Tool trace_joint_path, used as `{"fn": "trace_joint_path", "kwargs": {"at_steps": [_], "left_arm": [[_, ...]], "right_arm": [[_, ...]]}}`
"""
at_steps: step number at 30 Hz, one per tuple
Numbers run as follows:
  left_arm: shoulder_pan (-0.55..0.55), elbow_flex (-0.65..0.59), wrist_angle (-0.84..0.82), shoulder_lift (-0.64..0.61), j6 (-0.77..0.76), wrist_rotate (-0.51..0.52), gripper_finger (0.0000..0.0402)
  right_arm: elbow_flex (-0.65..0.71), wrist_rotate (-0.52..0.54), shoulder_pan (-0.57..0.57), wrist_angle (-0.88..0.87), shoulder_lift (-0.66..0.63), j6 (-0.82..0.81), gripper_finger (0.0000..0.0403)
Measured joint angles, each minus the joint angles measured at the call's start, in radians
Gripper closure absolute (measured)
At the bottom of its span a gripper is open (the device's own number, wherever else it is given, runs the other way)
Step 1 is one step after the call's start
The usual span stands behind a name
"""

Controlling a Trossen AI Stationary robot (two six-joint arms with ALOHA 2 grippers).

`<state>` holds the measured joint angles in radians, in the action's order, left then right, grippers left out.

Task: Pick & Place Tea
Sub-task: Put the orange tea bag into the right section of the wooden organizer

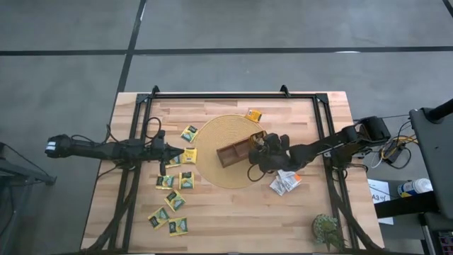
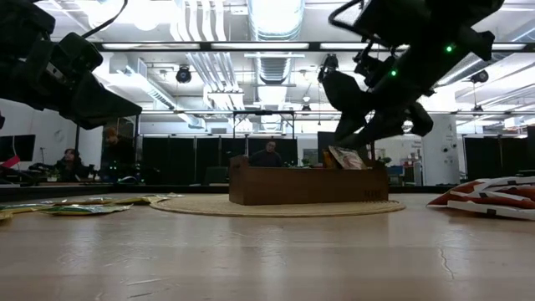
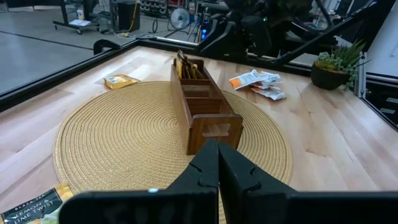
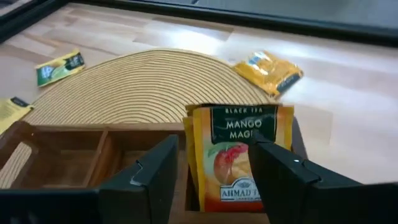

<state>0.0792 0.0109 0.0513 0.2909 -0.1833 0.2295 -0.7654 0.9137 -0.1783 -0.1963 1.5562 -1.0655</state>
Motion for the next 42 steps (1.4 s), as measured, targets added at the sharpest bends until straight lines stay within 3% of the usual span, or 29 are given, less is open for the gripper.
{"fn": "trace_joint_path", "kwargs": {"at_steps": [8, 15, 20, 30, 37, 42], "left_arm": [[0.0, 0.0, 0.0, 0.0, 0.0, 0.0, 0.0402], [0.0, 0.0, 0.0, 0.0, 0.0, 0.0, 0.0402], [0.0, 0.0, 0.0, 0.0, 0.0, 0.0, 0.0402], [0.0, 0.0, 0.0, 0.0, 0.0, 0.0, 0.0402], [0.0, 0.0, 0.0, 0.0, 0.0, 0.0, 0.0402], [0.0, 0.0, 0.0, 0.0, 0.0, 0.0, 0.0402]], "right_arm": [[0.0, -0.019, 0.088, -0.003, -0.11, 0.239, 0.0213], [0.0, -0.33, 0.243, -0.007, -0.189, 0.254, 0.0213], [0.002, -0.273, 0.241, -0.006, -0.141, 0.25, 0.0213], [0.003, -0.26, 0.245, -0.078, -0.129, 0.262, 0.0213], [0.003, -0.347, 0.244, -0.124, -0.128, 0.255, 0.0213], [0.003, -0.269, 0.248, -0.112, -0.129, 0.253, 0.0213]]}}
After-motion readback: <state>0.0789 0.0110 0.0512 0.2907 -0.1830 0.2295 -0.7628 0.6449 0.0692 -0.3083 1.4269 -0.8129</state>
